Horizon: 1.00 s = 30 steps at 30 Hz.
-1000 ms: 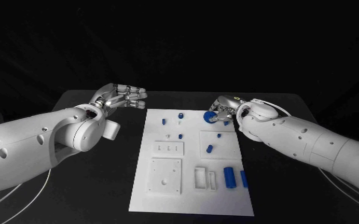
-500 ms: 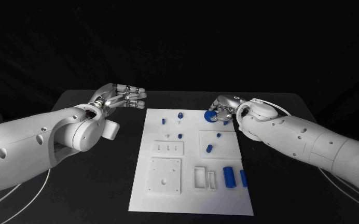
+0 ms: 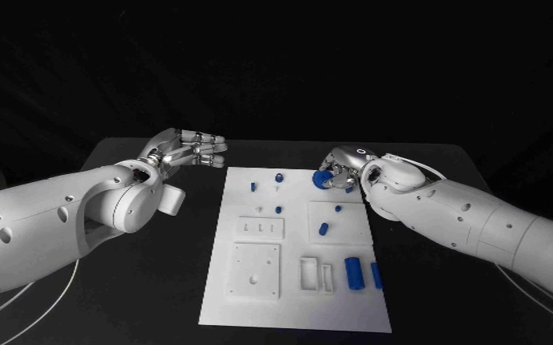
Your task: Assemble the parts on the task board
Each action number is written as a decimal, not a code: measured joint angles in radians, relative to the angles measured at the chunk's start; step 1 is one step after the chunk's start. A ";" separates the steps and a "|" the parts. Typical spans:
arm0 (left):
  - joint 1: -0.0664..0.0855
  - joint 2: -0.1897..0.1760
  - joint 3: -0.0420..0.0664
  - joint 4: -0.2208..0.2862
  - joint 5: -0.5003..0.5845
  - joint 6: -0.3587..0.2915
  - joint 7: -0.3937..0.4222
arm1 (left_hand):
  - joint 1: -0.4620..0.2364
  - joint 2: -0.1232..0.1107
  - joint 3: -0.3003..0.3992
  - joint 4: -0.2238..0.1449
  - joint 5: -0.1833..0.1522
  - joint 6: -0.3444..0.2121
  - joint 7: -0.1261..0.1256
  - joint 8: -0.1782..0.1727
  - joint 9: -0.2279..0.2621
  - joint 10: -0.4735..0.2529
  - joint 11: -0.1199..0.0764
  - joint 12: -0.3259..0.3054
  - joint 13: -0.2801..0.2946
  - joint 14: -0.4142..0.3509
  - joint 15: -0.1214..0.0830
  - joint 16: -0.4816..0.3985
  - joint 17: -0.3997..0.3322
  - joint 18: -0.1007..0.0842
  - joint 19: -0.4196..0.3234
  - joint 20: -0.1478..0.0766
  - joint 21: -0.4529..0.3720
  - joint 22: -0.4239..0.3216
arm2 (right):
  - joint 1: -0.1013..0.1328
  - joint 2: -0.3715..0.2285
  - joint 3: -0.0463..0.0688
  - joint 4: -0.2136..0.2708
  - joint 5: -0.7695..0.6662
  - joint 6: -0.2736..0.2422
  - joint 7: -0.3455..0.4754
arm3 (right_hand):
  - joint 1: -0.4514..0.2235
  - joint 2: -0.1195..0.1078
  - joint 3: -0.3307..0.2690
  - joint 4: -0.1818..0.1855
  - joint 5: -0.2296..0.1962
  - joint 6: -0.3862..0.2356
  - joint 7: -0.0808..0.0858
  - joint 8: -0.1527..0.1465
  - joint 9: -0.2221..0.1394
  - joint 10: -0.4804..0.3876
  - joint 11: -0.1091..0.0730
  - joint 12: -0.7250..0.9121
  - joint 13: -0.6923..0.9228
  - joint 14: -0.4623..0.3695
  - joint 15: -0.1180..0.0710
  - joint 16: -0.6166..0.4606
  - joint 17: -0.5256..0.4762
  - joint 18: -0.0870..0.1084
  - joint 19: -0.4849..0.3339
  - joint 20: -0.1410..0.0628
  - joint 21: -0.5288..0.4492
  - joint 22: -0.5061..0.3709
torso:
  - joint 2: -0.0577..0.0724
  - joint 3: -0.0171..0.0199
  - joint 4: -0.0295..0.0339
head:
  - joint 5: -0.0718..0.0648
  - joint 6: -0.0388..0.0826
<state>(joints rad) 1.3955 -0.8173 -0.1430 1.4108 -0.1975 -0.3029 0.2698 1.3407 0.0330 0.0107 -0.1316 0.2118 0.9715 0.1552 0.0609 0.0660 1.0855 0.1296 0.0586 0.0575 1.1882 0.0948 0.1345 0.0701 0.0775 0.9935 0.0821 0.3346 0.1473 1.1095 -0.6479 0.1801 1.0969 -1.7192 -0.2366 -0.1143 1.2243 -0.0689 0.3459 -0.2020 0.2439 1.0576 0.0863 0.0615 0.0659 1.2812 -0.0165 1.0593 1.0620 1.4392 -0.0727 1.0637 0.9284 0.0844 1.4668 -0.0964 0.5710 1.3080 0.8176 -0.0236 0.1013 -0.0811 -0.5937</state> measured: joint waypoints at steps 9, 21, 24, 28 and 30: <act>0.000 0.000 0.000 0.000 -0.001 0.000 -0.003 | 0.000 0.000 0.000 0.000 0.000 0.000 0.000 0.000 0.000 0.000 0.000 0.000 0.000 0.000 0.000 0.000 0.000 0.000 0.000 0.000 0.000 0.000 | 0.000 -0.009 0.011 0.092 -0.049 -0.045 -0.037 | 0.007 -0.022 0.023 0.029 -0.005 0.058 -0.012 -0.006 -0.003 -0.004 -0.003 0.000 -0.001 0.004 -0.004 0.000 -0.001 0.000 0.000 0.000 0.023 0.000 | -0.001 -0.0012 -0.0005 | 0.013 0.006; 0.000 -0.001 0.000 0.003 -0.001 0.000 -0.006 | 0.004 -0.004 -0.003 0.003 0.000 0.000 0.000 0.000 0.000 0.000 0.000 0.000 0.000 0.000 0.000 0.000 0.000 0.000 0.000 0.000 0.000 -0.001 | 0.000 0.029 0.008 0.181 -0.095 -0.079 -0.063 | 0.010 -0.025 0.031 0.036 -0.008 0.059 -0.013 -0.003 -0.003 -0.004 -0.003 0.000 0.000 0.004 -0.004 0.000 0.000 0.000 0.000 0.000 0.033 0.000 | -0.001 0.0000 0.0001 | 0.031 0.015; 0.000 0.001 0.000 0.003 -0.001 0.000 -0.007 | 0.004 -0.004 -0.003 0.003 0.000 0.000 0.000 0.000 0.000 0.000 0.000 0.000 0.000 0.000 0.000 0.000 0.000 0.000 0.000 0.000 0.000 -0.001 | 0.000 0.046 0.002 0.184 -0.104 -0.083 -0.067 | 0.010 -0.025 0.031 0.036 -0.008 0.060 -0.013 -0.003 -0.003 -0.004 -0.003 0.000 0.000 0.004 -0.004 0.000 0.000 0.000 0.000 0.000 0.038 0.000 | 0.000 -0.0001 0.0007 | 0.036 0.018; 0.000 0.003 0.000 0.004 -0.001 0.000 -0.008 | 0.004 -0.004 -0.003 0.003 0.000 0.000 0.000 0.000 0.000 0.000 0.000 0.000 0.000 0.000 0.000 0.000 0.000 0.000 0.000 0.000 0.000 -0.001 | 0.000 0.071 -0.008 0.178 -0.115 -0.086 -0.072 | 0.009 -0.025 0.029 0.038 -0.008 0.060 -0.013 -0.003 -0.003 -0.004 -0.003 0.000 0.000 0.004 -0.004 0.000 0.000 0.000 0.000 0.000 0.039 0.000 | 0.000 -0.0001 0.0019 | 0.042 0.020; 0.000 0.004 0.000 0.004 -0.001 0.000 -0.008 | 0.004 -0.004 -0.003 0.003 0.000 0.000 0.000 0.000 0.000 0.000 0.000 0.000 0.000 0.000 0.000 0.000 0.000 0.000 0.000 0.000 0.000 -0.001 | 0.000 0.085 -0.014 0.170 -0.119 -0.087 -0.074 | 0.009 -0.025 0.032 0.043 -0.009 0.060 -0.013 -0.003 -0.003 -0.004 -0.003 0.000 0.000 0.004 -0.004 0.000 0.000 0.000 0.000 0.000 0.039 0.000 | 0.000 0.0000 0.0031 | 0.044 0.020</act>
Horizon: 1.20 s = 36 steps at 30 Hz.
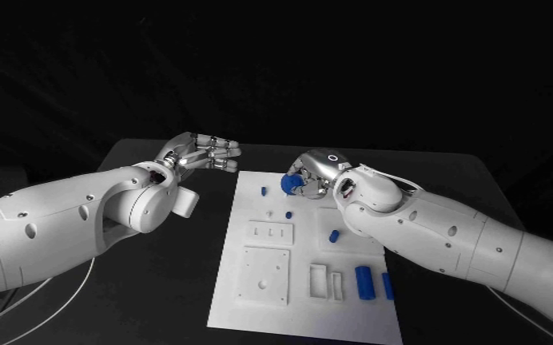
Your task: Assemble the parts on the task board
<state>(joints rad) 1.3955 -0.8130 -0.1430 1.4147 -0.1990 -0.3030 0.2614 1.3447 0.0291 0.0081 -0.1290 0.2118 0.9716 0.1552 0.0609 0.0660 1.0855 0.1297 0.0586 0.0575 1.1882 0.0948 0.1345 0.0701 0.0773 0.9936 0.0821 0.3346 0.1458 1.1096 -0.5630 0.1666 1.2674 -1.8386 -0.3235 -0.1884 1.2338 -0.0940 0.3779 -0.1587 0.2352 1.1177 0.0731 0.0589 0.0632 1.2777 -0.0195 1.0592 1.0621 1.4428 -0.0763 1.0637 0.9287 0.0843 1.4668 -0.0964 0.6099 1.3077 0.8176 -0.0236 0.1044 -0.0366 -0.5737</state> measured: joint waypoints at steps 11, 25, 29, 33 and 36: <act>0.000 0.006 0.000 -0.001 -0.001 0.000 -0.002 | 0.000 0.000 0.000 0.000 0.000 0.000 0.000 0.000 0.000 0.000 0.000 0.000 0.000 0.000 0.000 0.000 0.000 0.000 0.000 0.000 0.000 0.000 | 0.000 0.048 -0.028 -0.035 -0.015 -0.006 -0.007 | 0.002 -0.002 0.000 0.000 -0.003 0.000 0.000 0.000 0.000 0.000 0.000 0.000 0.000 0.000 0.000 0.000 -0.001 0.000 0.000 0.000 0.000 0.000 | 0.001 0.0012 -0.0006 | 0.017 -0.003; 0.000 0.011 0.000 -0.001 -0.003 0.001 -0.004 | 0.000 0.000 0.000 0.000 0.000 0.000 0.000 0.000 0.000 0.000 0.000 0.000 0.000 0.000 0.000 0.000 0.000 0.000 0.000 0.000 0.000 0.000 | 0.000 0.077 -0.047 -0.087 -0.021 -0.003 -0.013 | -0.002 -0.009 0.004 0.004 0.001 0.000 0.001 -0.002 0.001 0.000 0.000 0.000 -0.003 0.000 0.000 0.000 -0.005 0.000 0.000 0.000 0.000 0.000 | 0.000 0.0019 -0.0019 | 0.022 -0.009; 0.000 0.011 0.000 -0.001 -0.003 0.001 -0.005 | 0.000 0.000 0.000 0.000 0.000 0.000 0.000 0.000 0.000 0.000 0.000 0.000 0.000 0.000 0.000 0.000 0.000 0.000 0.000 0.000 0.000 -0.001 | 0.000 0.082 -0.049 -0.096 -0.022 -0.001 -0.015 | -0.002 -0.009 0.004 0.004 0.001 0.000 0.001 -0.003 0.000 0.000 0.000 -0.004 -0.006 0.000 0.000 0.000 -0.007 0.000 0.000 0.000 0.000 0.000 | 0.000 0.0019 -0.0031 | 0.023 -0.010; 0.000 0.011 0.000 -0.001 -0.004 0.002 -0.007 | 0.000 0.000 0.000 0.000 0.000 0.000 0.000 0.000 0.000 0.000 0.000 0.000 0.000 0.000 0.000 0.000 0.000 0.000 0.000 0.000 0.000 -0.001 | 0.000 0.086 -0.050 -0.105 -0.023 0.002 -0.017 | -0.003 -0.011 0.004 0.004 0.001 -0.004 0.004 -0.004 0.000 0.000 0.000 -0.005 -0.008 0.000 0.000 0.000 -0.010 0.000 0.000 0.000 -0.006 0.000 | 0.000 0.0023 -0.0036 | 0.023 -0.010; 0.000 0.012 0.000 -0.001 -0.004 0.002 -0.007 | 0.000 0.000 0.000 0.000 0.000 0.000 0.000 0.000 0.000 0.000 0.000 0.000 0.000 0.000 0.000 0.000 0.000 0.000 0.000 0.000 0.000 -0.001 | 0.001 0.090 -0.050 -0.111 -0.023 0.004 -0.017 | -0.004 -0.012 0.004 0.004 0.001 -0.021 0.021 -0.001 0.000 0.000 0.000 -0.011 -0.013 0.000 0.000 -0.005 -0.013 -0.001 0.000 0.000 -0.010 0.000 | 0.000 0.0022 -0.0039 | 0.023 -0.010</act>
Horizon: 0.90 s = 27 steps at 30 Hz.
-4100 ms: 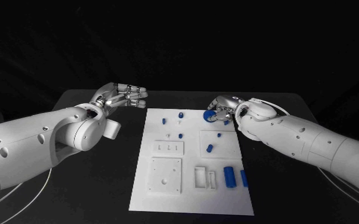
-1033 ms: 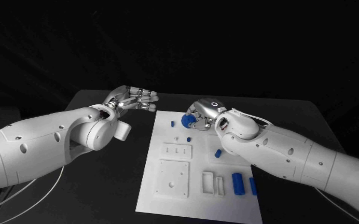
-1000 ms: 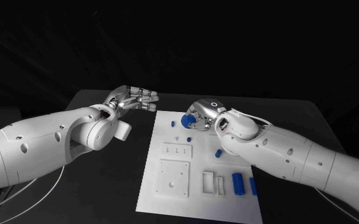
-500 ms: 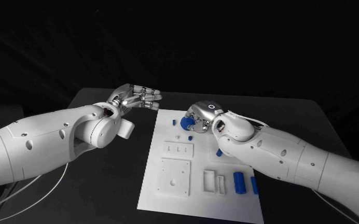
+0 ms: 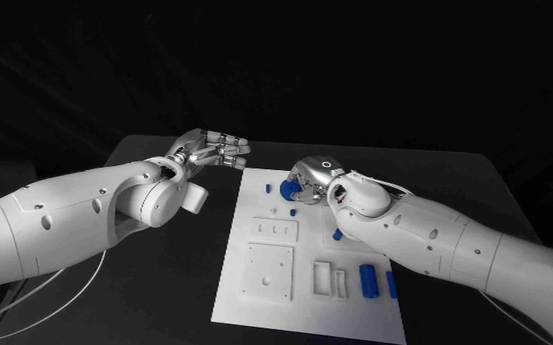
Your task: Assemble the parts on the task board
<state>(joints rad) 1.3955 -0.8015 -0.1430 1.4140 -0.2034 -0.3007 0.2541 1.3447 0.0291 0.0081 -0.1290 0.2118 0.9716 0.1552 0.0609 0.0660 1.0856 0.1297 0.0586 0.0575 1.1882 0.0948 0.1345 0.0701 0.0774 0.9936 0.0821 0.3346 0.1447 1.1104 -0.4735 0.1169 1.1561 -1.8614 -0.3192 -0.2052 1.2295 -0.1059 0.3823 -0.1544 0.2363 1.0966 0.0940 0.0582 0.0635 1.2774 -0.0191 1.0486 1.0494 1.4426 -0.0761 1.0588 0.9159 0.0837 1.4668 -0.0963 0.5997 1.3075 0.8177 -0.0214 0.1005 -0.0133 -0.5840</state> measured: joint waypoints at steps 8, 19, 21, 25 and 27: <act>0.000 0.001 0.000 0.000 -0.001 0.001 -0.002 | 0.000 0.000 0.000 0.000 0.000 -0.002 0.002 0.000 0.000 -0.005 0.005 0.000 0.000 0.000 0.000 0.000 0.000 0.000 0.000 0.000 0.000 0.000 | -0.001 0.010 -0.003 -0.015 0.002 0.010 0.001 | 0.005 -0.005 -0.018 0.005 0.000 -0.177 0.022 0.004 -0.004 -0.011 0.010 -0.009 -0.012 0.000 0.000 -0.004 -0.003 0.000 0.000 0.000 -0.010 0.000 | 0.000 0.0002 -0.0007 | 0.001 -0.005; 0.000 0.001 0.000 0.000 -0.001 0.001 -0.003 | 0.000 0.000 0.000 0.000 0.000 -0.011 0.003 0.000 0.000 -0.012 0.006 0.000 0.000 0.000 0.000 0.000 0.000 0.000 0.000 0.000 0.000 -0.001 | -0.001 0.013 -0.004 -0.019 0.009 0.026 0.001 | 0.009 -0.009 -0.038 0.013 0.023 -0.231 0.027 0.004 -0.006 -0.017 0.016 -0.013 -0.020 -0.003 0.003 -0.008 -0.002 0.000 0.000 0.000 -0.013 0.000 | 0.000 0.0001 -0.0006 | 0.002 -0.007; 0.000 0.002 0.000 0.000 -0.001 0.001 -0.003 | 0.000 0.000 0.000 0.000 0.000 -0.011 0.003 0.000 0.000 -0.014 0.004 0.000 0.000 0.000 0.000 0.000 0.000 0.000 0.000 0.000 0.000 -0.001 | -0.001 0.013 -0.004 -0.019 0.013 0.032 0.002 | 0.006 -0.006 -0.040 0.015 0.023 -0.226 0.027 0.005 -0.006 -0.018 0.017 -0.013 -0.020 -0.003 0.003 -0.008 -0.002 0.000 0.000 0.000 -0.013 0.000 | 0.000 0.0000 -0.0009 | 0.003 -0.007; 0.000 0.002 0.000 0.000 -0.002 0.000 -0.003 | 0.000 0.000 0.000 0.000 0.000 -0.011 0.003 0.000 0.000 -0.016 0.003 0.000 0.000 0.000 0.000 0.000 0.000 0.000 0.000 0.000 0.000 -0.001 | -0.001 0.012 -0.004 -0.020 0.022 0.043 0.002 | -0.009 0.003 -0.031 0.024 0.028 -0.171 0.025 0.005 -0.006 -0.018 0.017 -0.013 -0.021 -0.003 0.003 -0.008 -0.001 0.000 0.000 0.000 -0.013 0.000 | 0.000 0.0001 -0.0013 | 0.004 -0.006; 0.000 0.002 0.000 0.000 -0.002 0.000 -0.003 | 0.000 0.000 0.000 0.000 0.000 -0.011 0.003 0.000 0.000 -0.016 0.003 0.000 0.000 0.000 0.000 0.000 0.000 0.000 0.000 0.000 0.000 -0.001 | -0.001 0.010 -0.004 -0.019 0.027 0.046 0.002 | -0.014 0.000 -0.022 0.029 0.028 -0.158 0.024 0.005 -0.005 -0.018 0.017 -0.013 -0.021 -0.003 0.003 -0.008 0.001 0.000 0.000 0.000 -0.013 0.000 | 0.000 0.0001 -0.0013 | 0.004 -0.004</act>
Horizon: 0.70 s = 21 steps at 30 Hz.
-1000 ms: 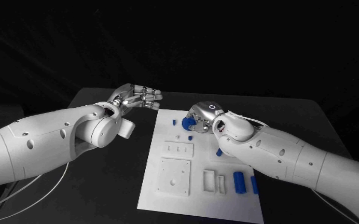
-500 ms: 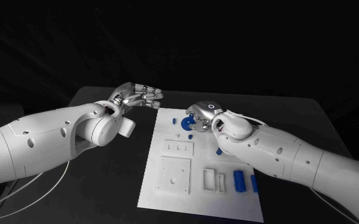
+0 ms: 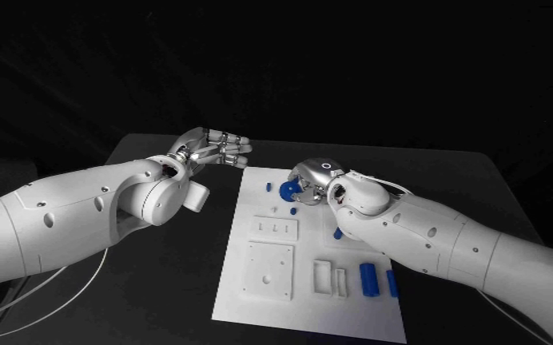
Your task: Assemble the parts on the task board
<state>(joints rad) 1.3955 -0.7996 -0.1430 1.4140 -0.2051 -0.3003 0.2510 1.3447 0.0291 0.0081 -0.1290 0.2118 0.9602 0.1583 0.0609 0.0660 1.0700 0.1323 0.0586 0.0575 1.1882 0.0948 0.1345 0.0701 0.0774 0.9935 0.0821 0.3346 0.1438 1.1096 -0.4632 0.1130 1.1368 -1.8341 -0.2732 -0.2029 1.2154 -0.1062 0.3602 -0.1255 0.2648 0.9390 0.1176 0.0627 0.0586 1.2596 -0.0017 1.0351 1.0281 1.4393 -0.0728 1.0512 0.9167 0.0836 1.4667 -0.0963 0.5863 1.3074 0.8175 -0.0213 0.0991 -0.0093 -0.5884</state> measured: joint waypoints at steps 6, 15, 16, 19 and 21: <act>0.000 -0.001 0.000 0.000 0.000 0.000 0.000 | 0.000 0.000 -0.004 0.004 0.000 0.000 0.000 0.000 0.000 0.000 0.000 0.000 0.000 0.000 0.000 0.000 0.000 0.000 0.000 0.000 0.000 -0.001 | 0.000 -0.028 0.000 0.013 0.032 -0.022 0.011 | -0.018 -0.004 0.009 0.017 0.006 0.035 -0.005 0.000 0.001 0.000 0.000 0.000 0.001 0.000 0.000 -0.003 0.003 0.000 0.000 0.000 -0.002 0.000 | 0.000 0.0001 -0.0001 | -0.001 0.003; 0.000 -0.008 0.000 -0.007 0.000 0.003 0.003 | 0.000 0.000 -0.004 0.004 0.000 0.000 0.000 0.000 0.000 0.000 0.000 0.000 0.001 0.000 0.000 0.000 0.000 0.000 0.000 0.000 0.000 -0.003 | 0.001 -0.126 0.056 0.076 0.180 -0.133 0.121 | -0.014 -0.001 -0.069 0.011 0.041 0.027 -0.001 0.000 0.001 0.000 0.000 -0.003 -0.005 0.000 0.000 -0.012 -0.002 0.000 0.000 0.000 -0.011 0.000 | -0.003 0.0039 -0.0098 | -0.007 0.014; 0.000 -0.009 0.000 -0.009 -0.001 0.004 0.004 | 0.000 0.000 -0.004 0.004 0.000 0.000 0.000 0.000 0.000 0.000 0.000 0.000 0.001 0.000 0.000 0.000 0.000 0.000 0.000 0.000 0.000 -0.003 | 0.001 -0.136 0.064 0.084 0.198 -0.139 0.135 | -0.009 0.004 -0.092 0.010 0.049 0.019 0.000 0.000 0.001 0.000 0.000 -0.006 -0.007 0.000 0.000 -0.012 -0.002 0.000 0.000 0.000 -0.014 0.000 | -0.003 0.0050 -0.0119 | -0.009 0.015; 0.000 -0.009 0.000 -0.020 -0.001 0.006 0.005 | 0.000 0.000 -0.004 0.004 0.000 0.000 0.000 0.000 0.000 0.000 0.000 0.000 0.001 0.000 0.000 0.000 0.000 0.000 0.000 0.000 0.000 -0.003 | 0.001 -0.168 0.094 0.103 0.259 -0.150 0.176 | -0.007 0.020 -0.134 0.003 0.062 0.017 -0.002 0.000 0.001 -0.004 -0.004 -0.006 -0.007 0.000 0.000 -0.016 0.001 0.000 0.000 0.000 -0.014 0.000 | -0.005 0.0083 -0.0181 | -0.018 0.017; 0.000 -0.010 0.000 -0.028 -0.001 0.007 0.007 | 0.000 0.000 -0.004 0.004 0.000 0.000 0.000 0.000 0.000 0.000 0.000 0.000 0.001 0.000 0.000 0.000 0.000 0.000 0.000 0.000 0.000 -0.002 | 0.001 -0.193 0.107 0.107 0.299 -0.151 0.199 | -0.002 0.032 -0.156 -0.005 0.070 0.017 -0.002 0.000 0.001 -0.004 -0.004 -0.006 -0.008 0.000 0.000 -0.016 0.003 0.000 0.000 0.000 -0.014 0.000 | -0.006 0.0112 -0.0227 | -0.025 0.019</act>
<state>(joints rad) 1.3955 -0.8092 -0.1431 1.3863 -0.2057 -0.2929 0.2575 1.3447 0.0291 0.0042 -0.1250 0.2118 0.9602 0.1584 0.0609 0.0660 1.0700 0.1323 0.0586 0.0582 1.1882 0.0948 0.1345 0.0701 0.0774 0.9935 0.0821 0.3346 0.1413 1.1110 -0.6562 0.2204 1.2438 -1.5346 -0.4244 -0.0036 1.2129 -0.0742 0.2045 -0.1306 0.3345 0.9561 0.1157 0.0627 0.0598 1.2561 -0.0053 1.0292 1.0205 1.4393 -0.0728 1.0352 0.9193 0.0835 1.4667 -0.0963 0.5727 1.3074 0.8115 -0.0101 0.0764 -0.0347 -0.5696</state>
